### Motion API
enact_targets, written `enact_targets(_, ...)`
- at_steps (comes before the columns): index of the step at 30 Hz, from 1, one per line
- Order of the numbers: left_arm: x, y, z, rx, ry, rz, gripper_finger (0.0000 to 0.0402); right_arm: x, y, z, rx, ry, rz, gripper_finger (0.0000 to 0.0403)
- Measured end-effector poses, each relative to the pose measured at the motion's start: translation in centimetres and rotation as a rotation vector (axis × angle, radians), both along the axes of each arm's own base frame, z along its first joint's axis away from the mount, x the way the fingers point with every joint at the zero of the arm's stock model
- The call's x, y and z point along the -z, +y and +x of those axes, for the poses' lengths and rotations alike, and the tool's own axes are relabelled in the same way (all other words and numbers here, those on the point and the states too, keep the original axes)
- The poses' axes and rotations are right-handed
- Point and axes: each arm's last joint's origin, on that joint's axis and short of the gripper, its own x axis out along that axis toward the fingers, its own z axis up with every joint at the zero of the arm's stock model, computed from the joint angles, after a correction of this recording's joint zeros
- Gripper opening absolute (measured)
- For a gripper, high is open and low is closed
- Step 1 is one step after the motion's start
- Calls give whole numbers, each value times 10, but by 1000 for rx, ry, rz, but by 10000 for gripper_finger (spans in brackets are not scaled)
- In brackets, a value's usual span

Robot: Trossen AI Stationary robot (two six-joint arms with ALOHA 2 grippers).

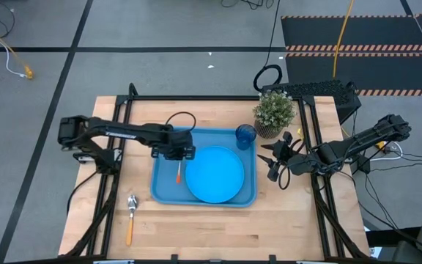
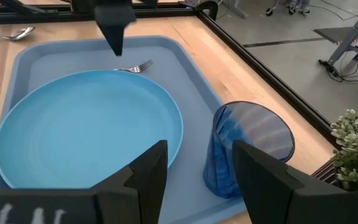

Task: Pick and place plate/cup/fork/spoon on tray
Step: Put the yellow spoon on the blue tray to the left of the orange fork

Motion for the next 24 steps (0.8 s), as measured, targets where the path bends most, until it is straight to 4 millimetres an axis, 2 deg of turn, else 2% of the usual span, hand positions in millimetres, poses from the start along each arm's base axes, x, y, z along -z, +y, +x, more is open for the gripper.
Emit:
enact_targets(7,-33,-22,-16,101,-97,36,37,0,0,0,1,2,-1,174)
enact_targets(11,-45,-46,-25,156,-123,55,37,1,0,-1,4,7,2,174)
enact_targets(18,-53,-99,-41,186,-130,-14,37,1,0,-1,7,6,5,174)
enact_targets(24,-49,-146,-68,230,55,-241,37,0,0,0,8,-1,9,174)
